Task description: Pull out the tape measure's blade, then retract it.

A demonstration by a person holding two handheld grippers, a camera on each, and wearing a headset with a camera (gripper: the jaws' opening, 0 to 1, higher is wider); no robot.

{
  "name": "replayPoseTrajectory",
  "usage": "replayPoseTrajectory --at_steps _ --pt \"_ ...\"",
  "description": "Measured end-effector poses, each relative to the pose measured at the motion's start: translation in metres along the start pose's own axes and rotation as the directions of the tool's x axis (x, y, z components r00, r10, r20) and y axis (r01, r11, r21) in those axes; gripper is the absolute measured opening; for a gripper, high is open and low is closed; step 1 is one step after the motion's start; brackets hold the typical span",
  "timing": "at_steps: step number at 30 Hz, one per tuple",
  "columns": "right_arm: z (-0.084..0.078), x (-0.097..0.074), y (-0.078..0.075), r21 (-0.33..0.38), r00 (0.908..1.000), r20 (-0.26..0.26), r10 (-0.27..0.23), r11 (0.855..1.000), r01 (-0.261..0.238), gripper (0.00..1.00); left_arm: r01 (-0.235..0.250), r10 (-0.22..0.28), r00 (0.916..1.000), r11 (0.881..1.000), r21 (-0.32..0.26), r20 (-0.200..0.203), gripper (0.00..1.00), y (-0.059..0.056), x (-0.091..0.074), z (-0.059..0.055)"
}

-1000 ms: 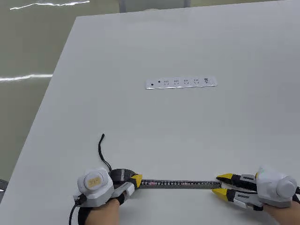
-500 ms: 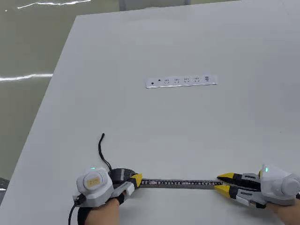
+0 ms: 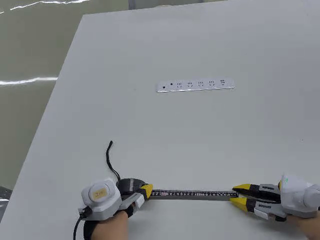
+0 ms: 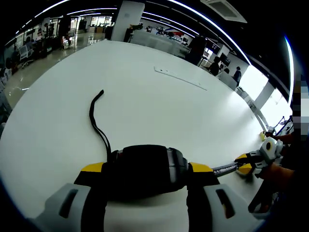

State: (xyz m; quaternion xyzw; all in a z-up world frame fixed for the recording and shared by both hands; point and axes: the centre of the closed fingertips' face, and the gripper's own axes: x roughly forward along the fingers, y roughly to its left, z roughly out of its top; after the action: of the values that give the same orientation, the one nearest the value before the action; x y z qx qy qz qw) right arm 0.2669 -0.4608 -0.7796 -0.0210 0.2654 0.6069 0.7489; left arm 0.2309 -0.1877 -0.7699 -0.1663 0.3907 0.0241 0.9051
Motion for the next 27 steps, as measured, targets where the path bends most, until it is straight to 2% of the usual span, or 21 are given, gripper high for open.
replayPoseTrajectory --at_steps 9,17,22,27 --pt "0.0002 -0.0009 0.0017 0.009 0.9999 0.011 0.004 1.000 -0.004 0.15 -0.001 0.001 1.0000 1.000 0.000 0.001 0.65 0.0001 -0.0002 0.0003" --pt "-0.0027 -0.0011 0.0038 -0.080 0.9985 0.046 -0.028 0.996 0.032 0.12 -0.002 0.002 1.0000 1.000 -0.001 -0.003 0.64 -0.0005 -0.0002 0.0002" --pt "-0.0026 -0.0012 0.0030 -0.074 0.9967 0.064 -0.050 0.996 0.055 0.12 -0.003 0.003 1.0000 1.000 -0.002 -0.005 0.64 -0.0001 -0.0001 -0.0001" --pt "-0.0017 -0.0006 0.0022 -0.070 0.9965 0.066 -0.052 0.996 0.057 0.12 -0.005 0.005 0.9999 1.000 -0.005 -0.008 0.64 0.0000 -0.0001 -0.0002"
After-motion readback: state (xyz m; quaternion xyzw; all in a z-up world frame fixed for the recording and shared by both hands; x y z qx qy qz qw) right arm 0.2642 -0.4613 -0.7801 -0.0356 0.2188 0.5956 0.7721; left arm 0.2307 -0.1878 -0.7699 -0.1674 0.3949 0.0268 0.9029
